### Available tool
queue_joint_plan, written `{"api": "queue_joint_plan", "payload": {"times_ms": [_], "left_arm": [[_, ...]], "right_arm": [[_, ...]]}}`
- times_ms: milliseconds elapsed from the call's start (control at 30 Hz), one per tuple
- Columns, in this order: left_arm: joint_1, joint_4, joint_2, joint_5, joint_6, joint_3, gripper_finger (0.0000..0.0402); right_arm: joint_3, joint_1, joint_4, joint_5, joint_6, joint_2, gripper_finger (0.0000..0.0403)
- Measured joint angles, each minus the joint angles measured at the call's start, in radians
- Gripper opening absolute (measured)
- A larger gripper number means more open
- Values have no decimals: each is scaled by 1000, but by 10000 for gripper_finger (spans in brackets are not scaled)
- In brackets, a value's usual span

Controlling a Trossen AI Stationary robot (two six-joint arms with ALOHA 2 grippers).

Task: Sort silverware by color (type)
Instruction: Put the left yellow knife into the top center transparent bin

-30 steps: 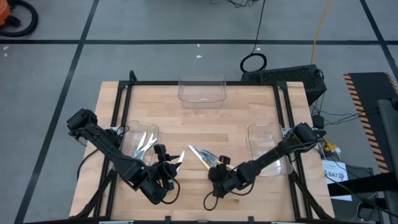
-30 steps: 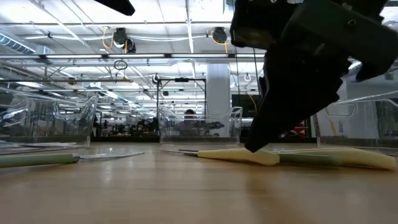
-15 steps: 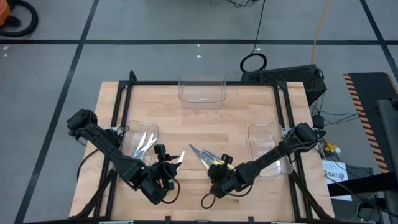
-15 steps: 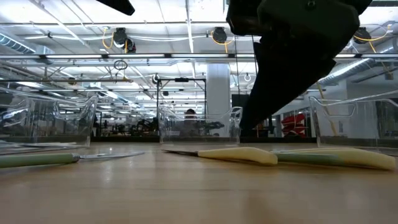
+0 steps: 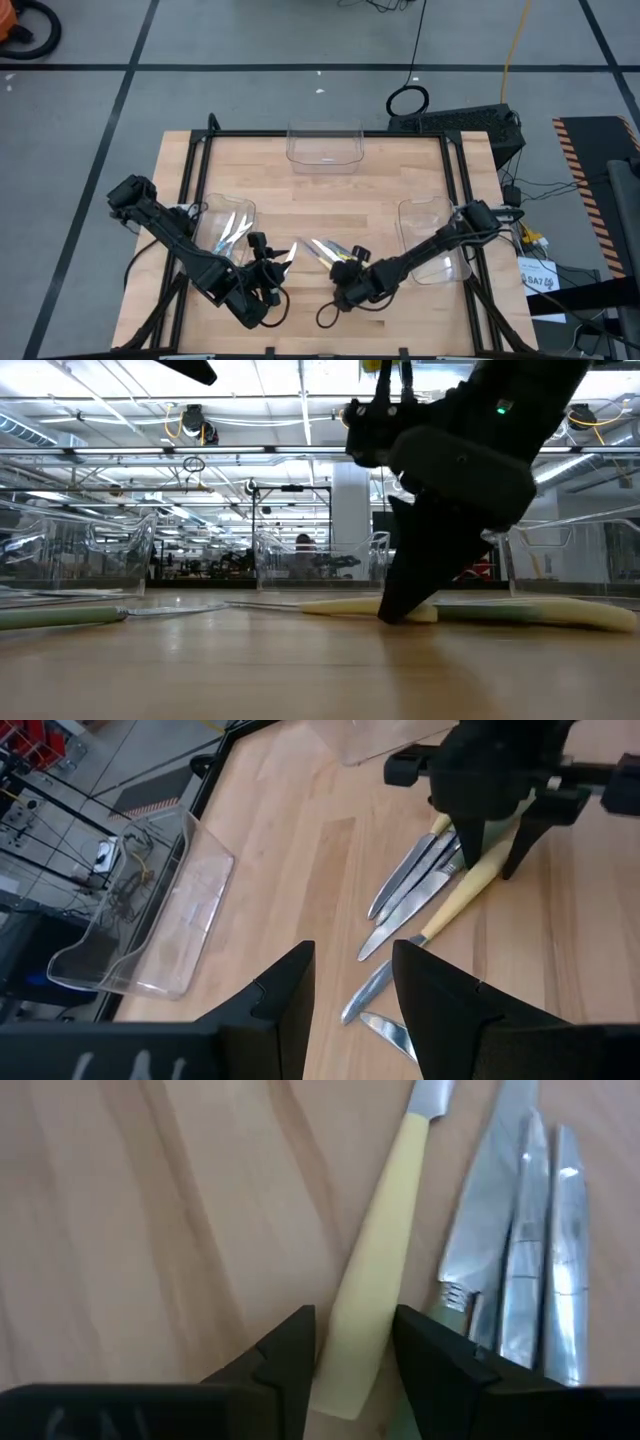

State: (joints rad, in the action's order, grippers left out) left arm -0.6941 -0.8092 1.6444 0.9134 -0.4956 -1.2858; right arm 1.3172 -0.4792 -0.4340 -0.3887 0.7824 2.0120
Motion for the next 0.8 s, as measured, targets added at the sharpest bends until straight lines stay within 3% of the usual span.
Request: {"api": "queue_joint_plan", "payload": {"times_ms": [300, 533, 800], "left_arm": [[0, 1, 0, 0, 3, 0, 145], [0, 4, 0, 0, 2, 0, 145], [0, 4, 0, 0, 0, 0, 145]], "right_arm": [[1, 17, 41, -2, -55, 18, 125], [3, 29, 53, -29, -65, 41, 77], [2, 40, 52, -33, -73, 38, 77]]}}
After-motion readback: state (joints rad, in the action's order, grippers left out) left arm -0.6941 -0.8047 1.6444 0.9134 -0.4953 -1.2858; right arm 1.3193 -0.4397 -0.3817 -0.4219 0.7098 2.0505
